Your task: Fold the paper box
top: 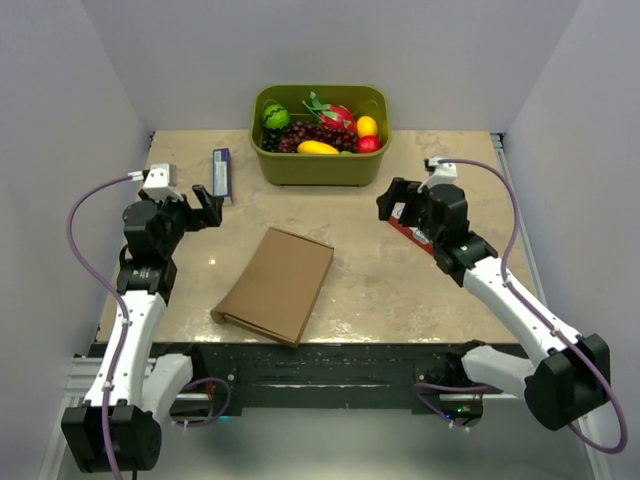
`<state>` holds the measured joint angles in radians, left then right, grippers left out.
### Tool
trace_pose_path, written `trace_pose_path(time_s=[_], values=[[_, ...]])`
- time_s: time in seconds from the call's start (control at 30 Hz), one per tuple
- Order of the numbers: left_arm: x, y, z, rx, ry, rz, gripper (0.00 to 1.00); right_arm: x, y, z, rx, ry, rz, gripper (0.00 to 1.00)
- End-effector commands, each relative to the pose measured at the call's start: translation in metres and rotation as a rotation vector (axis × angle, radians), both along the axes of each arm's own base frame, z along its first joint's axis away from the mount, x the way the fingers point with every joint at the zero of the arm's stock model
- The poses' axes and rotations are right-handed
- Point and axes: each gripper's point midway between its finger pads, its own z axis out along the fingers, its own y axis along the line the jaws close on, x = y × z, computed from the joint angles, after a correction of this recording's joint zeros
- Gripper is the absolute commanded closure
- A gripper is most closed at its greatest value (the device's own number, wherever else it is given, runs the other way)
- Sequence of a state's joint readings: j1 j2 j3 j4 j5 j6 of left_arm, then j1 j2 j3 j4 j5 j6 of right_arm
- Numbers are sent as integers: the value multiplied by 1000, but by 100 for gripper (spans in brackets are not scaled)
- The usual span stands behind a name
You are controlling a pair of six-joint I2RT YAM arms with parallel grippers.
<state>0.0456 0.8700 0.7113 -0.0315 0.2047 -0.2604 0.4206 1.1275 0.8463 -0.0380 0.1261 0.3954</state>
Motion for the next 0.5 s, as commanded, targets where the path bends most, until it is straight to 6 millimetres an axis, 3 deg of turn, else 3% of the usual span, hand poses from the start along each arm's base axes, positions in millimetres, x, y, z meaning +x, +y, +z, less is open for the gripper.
trace_pose_path(time_s=[0.0, 0.23, 0.47], values=[[-1, 4, 46, 41, -138, 15, 0, 5, -31, 39, -41, -139, -88, 1], [-10, -2, 60, 51, -189, 3, 0, -9, -47, 59, -70, -193, -121, 1], [-15, -3, 63, 54, -208, 5, 0, -13, -53, 61, -93, -203, -130, 1]])
